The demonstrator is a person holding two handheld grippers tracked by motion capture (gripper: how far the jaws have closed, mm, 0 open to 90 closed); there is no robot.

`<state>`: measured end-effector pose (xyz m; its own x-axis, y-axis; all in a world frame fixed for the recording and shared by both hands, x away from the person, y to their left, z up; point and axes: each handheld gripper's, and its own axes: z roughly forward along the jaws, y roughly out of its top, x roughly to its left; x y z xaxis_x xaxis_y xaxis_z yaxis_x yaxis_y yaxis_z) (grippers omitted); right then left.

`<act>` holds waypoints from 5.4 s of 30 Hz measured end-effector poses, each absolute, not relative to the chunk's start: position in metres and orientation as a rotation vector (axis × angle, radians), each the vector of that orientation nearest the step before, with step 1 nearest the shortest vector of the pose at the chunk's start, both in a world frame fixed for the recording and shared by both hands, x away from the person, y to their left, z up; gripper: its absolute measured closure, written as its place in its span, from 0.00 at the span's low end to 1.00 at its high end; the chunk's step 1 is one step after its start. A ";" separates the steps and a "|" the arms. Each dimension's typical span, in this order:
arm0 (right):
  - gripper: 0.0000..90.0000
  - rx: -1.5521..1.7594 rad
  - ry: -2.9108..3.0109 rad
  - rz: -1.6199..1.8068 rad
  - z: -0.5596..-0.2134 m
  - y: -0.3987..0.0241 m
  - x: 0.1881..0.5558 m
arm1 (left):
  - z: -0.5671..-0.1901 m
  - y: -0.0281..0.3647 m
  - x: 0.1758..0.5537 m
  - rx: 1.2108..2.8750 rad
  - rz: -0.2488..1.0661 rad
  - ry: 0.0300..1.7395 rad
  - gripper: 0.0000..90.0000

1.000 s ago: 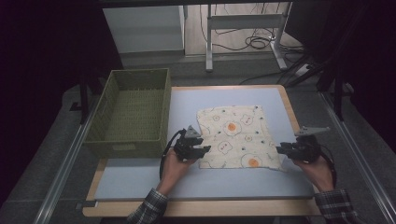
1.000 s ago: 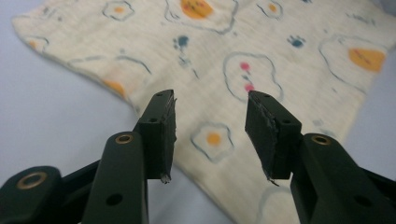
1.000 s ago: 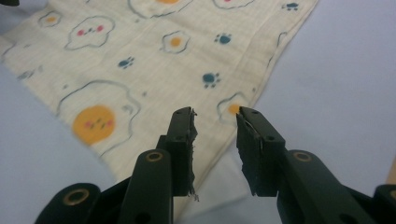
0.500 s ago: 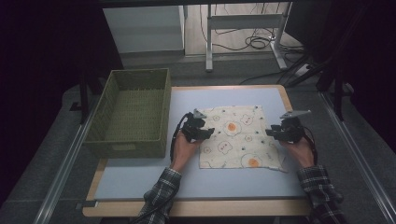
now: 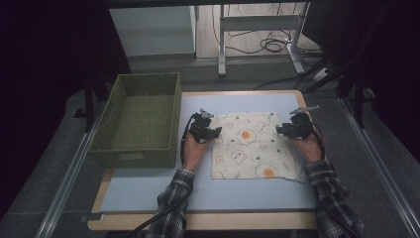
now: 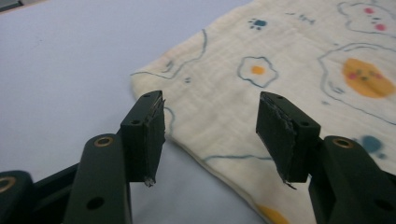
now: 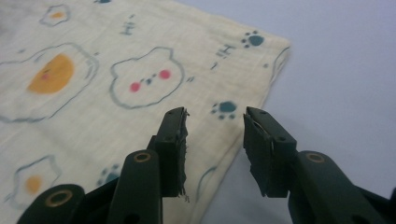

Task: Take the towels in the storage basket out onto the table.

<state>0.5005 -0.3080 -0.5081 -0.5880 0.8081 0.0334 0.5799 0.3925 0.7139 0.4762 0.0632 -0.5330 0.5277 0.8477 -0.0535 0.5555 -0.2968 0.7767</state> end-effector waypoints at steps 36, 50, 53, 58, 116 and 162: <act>0.98 1.288 2.255 0.906 -0.515 -0.287 0.571 | -0.540 0.070 0.517 1.938 0.409 1.285 0.96; 0.99 1.160 2.223 1.008 -0.467 -0.307 0.537 | -0.498 0.064 0.494 1.949 0.546 1.168 0.97; 0.99 1.158 2.222 1.035 -0.463 -0.313 0.530 | -0.497 0.064 0.488 1.951 0.541 1.154 0.97; 0.99 1.149 2.242 1.082 -0.457 -0.325 0.506 | -0.499 0.061 0.467 1.965 0.523 1.110 0.97; 0.80 1.128 2.335 1.106 -0.497 -0.372 0.325 | -0.522 0.095 0.322 2.049 0.277 0.937 0.60; 0.91 1.193 2.353 1.010 -0.502 -0.320 0.499 | -0.522 0.064 0.423 2.017 0.320 1.017 0.88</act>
